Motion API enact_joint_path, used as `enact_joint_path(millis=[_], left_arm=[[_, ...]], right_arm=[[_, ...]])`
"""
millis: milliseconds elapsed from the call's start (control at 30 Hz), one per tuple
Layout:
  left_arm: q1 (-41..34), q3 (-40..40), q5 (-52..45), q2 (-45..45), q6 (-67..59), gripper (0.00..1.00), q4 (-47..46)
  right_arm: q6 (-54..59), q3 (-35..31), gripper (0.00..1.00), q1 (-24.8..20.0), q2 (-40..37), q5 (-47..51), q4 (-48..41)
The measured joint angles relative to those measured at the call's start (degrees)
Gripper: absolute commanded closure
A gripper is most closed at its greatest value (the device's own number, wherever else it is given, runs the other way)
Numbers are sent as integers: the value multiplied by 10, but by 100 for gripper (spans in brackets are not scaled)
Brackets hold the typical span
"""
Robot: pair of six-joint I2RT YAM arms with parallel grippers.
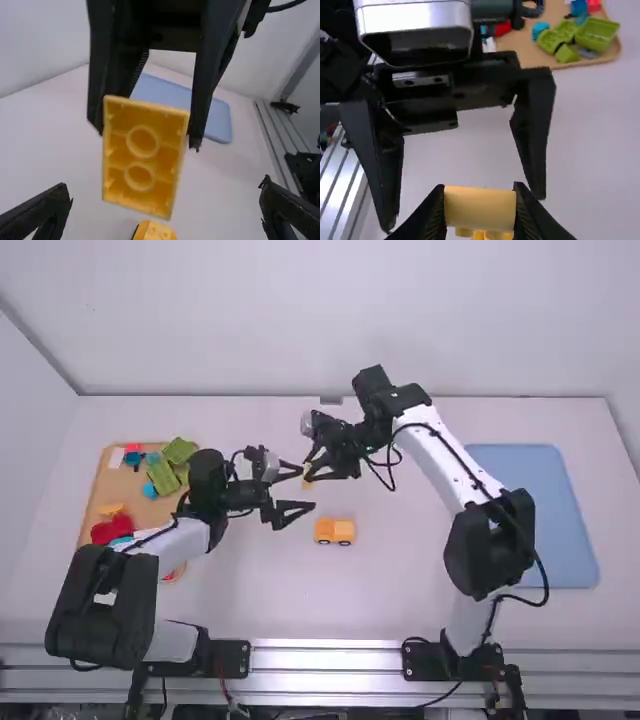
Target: Assemble lego blocks to make yellow taxi
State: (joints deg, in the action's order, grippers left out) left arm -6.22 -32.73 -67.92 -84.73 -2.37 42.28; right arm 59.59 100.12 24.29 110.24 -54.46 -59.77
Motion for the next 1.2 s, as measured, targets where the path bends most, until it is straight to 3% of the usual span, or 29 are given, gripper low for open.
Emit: enact_joint_path(millis=[200,467,567,833,867,900,967,1100,1200], left_arm=[[0,0,-16,0,-4,28,9],[0,0,-15,0,10,42,35],[0,0,-4,0,13,58,33],[0,0,7,0,4,78,32],[0,0,7,0,3,79,32],[0,0,7,0,2,79,34],[0,0,7,0,7,79,47],[-3,0,3,0,33,80,120],[-3,0,16,0,77,80,217]], right_arm=[[27,1,78,7,0,9,-5],[34,1,79,7,0,13,-10],[34,1,79,8,0,12,-13],[34,1,79,8,0,9,-13],[33,2,77,8,0,8,-13],[34,1,67,8,0,7,-12],[34,1,36,8,0,2,1],[26,5,24,2,-1,-28,49],[17,17,25,-14,-5,-75,53]])
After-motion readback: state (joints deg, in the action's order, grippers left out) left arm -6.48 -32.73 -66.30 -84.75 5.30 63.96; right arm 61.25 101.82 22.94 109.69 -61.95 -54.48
